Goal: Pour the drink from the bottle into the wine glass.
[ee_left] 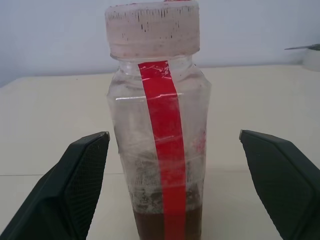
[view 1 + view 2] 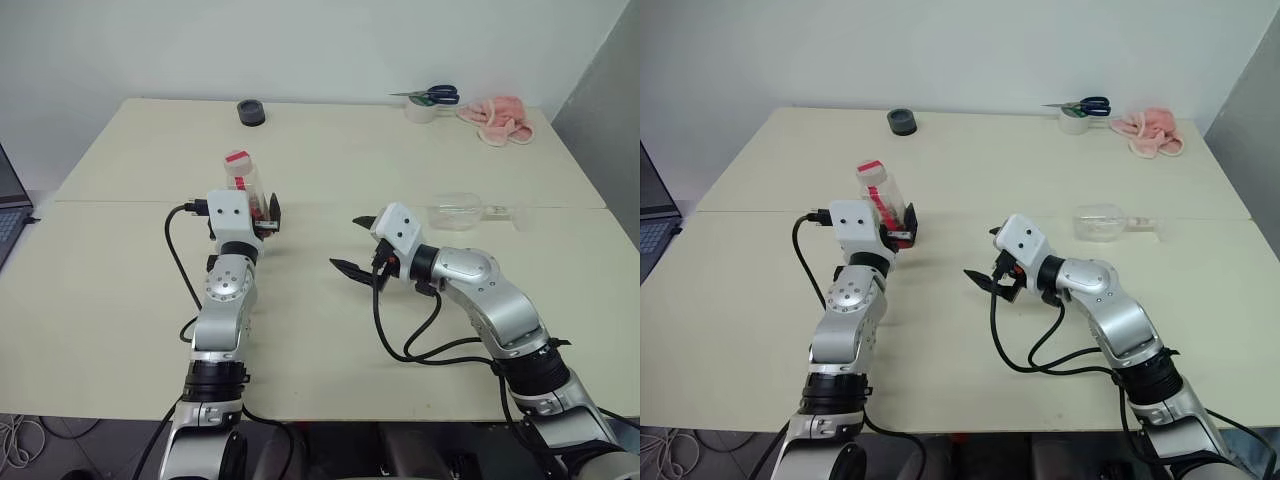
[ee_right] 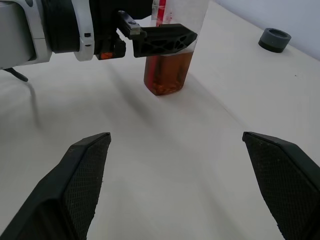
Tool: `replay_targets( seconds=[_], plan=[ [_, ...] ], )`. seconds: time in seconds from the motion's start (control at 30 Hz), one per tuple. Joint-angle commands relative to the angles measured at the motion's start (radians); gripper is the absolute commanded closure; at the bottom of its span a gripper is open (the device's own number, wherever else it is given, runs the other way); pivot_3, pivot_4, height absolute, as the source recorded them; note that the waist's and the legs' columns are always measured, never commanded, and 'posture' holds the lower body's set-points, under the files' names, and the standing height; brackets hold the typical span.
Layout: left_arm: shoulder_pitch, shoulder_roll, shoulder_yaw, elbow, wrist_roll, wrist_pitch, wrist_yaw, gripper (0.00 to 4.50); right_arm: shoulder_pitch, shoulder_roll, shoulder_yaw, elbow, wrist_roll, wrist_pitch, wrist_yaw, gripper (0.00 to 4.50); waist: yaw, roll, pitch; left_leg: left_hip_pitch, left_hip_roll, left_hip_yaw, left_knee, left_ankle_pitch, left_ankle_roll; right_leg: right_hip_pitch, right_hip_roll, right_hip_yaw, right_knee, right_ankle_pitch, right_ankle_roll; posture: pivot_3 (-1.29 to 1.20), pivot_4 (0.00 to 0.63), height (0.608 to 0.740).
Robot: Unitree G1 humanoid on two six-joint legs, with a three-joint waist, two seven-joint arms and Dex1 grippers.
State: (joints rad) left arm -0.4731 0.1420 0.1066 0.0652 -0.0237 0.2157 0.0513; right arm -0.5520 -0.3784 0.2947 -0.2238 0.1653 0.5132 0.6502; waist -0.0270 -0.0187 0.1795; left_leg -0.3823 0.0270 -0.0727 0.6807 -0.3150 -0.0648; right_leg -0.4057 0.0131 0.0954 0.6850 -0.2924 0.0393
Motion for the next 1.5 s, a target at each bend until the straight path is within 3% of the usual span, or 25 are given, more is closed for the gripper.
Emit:
replay_targets(
  seconds=[0.03, 0.5, 0.93, 1.03, 1.2, 1.27, 1.4, 1.5],
  plan=[
    [-0.058, 0.007, 0.026, 0.014, -0.001, -0.005, 0.02, 0.05, -0.013, 0.001, -0.015, -0.03, -0.01, -0.017, -0.001, 0.0, 0.0, 0.0, 0.0, 0.0, 0.0, 0.0, 0.0, 0.0, 0.0, 0.0, 0.0, 0.0, 0.0, 0.0, 0.0, 0.0, 0.15, 0.74],
    [-0.18, 0.016, 0.052, 0.188, -0.014, -0.07, 0.012, 0.05, -0.001, 0.002, -0.018, -0.037, -0.025, -0.014, 0.001, 0.0, -0.001, 0.0, 0.0, 0.0, 0.0, -0.002, 0.0, 0.002, -0.001, 0.0, 0.0, -0.002, 0.003, 0.0, 0.0, 0.0, 0.15, 0.74],
    [-0.204, 0.006, 0.046, 0.209, -0.012, -0.092, 0.011, 0.05, 0.002, -0.006, -0.017, -0.038, -0.034, -0.01, -0.002, 0.0, -0.001, 0.0, 0.0, 0.0, -0.001, -0.002, 0.0, 0.002, 0.0, 0.0, 0.0, -0.003, 0.005, 0.0, 0.0, 0.0, 0.15, 0.74],
    [-0.203, 0.004, 0.048, 0.217, -0.013, -0.089, 0.017, 0.65, 0.003, -0.006, -0.015, -0.042, -0.036, -0.009, -0.003, 0.0, -0.001, 0.0, 0.0, 0.0, -0.001, -0.002, 0.0, 0.002, 0.0, 0.0, 0.0, -0.003, 0.005, 0.0, 0.0, 0.0, 0.15, 0.74],
    [-0.219, 0.002, 0.043, 0.246, -0.019, -0.109, 0.006, 2.2, -0.012, 0.001, -0.027, -0.049, -0.028, 0.0, -0.009, 0.0, -0.001, 0.0, 0.0, 0.0, -0.001, -0.002, 0.0, 0.003, 0.0, 0.0, 0.0, -0.003, 0.005, 0.0, 0.0, 0.0, 0.15, 0.74],
    [-0.227, 0.002, 0.042, 0.258, -0.018, -0.115, 0.004, 2.62, -0.018, 0.003, -0.032, -0.052, -0.024, 0.004, -0.009, 0.0, -0.001, 0.0, 0.0, 0.0, -0.001, -0.002, 0.0, 0.003, 0.0, 0.0, 0.0, -0.004, 0.005, 0.0, 0.0, 0.0, 0.15, 0.74],
    [-0.222, 0.024, 0.039, 0.242, -0.015, -0.118, -0.02, 2.66, -0.031, 0.003, -0.064, -0.073, 0.005, 0.025, -0.005, 0.0, -0.001, 0.0, 0.0, 0.0, -0.001, -0.002, 0.0, 0.003, 0.001, 0.0, 0.0, -0.004, 0.006, 0.0, 0.0, 0.0, 0.15, 0.74],
    [-0.194, 0.085, 0.056, 0.132, -0.08, -0.066, -0.136, 2.66, -0.081, -0.009, -0.166, -0.107, 0.102, 0.108, 0.016, 0.0, -0.002, 0.0, 0.0, 0.0, -0.001, -0.003, 0.0, 0.005, -0.002, -0.001, 0.0, -0.004, 0.006, 0.0, 0.0, 0.0, 0.15, 0.74]
  ],
)
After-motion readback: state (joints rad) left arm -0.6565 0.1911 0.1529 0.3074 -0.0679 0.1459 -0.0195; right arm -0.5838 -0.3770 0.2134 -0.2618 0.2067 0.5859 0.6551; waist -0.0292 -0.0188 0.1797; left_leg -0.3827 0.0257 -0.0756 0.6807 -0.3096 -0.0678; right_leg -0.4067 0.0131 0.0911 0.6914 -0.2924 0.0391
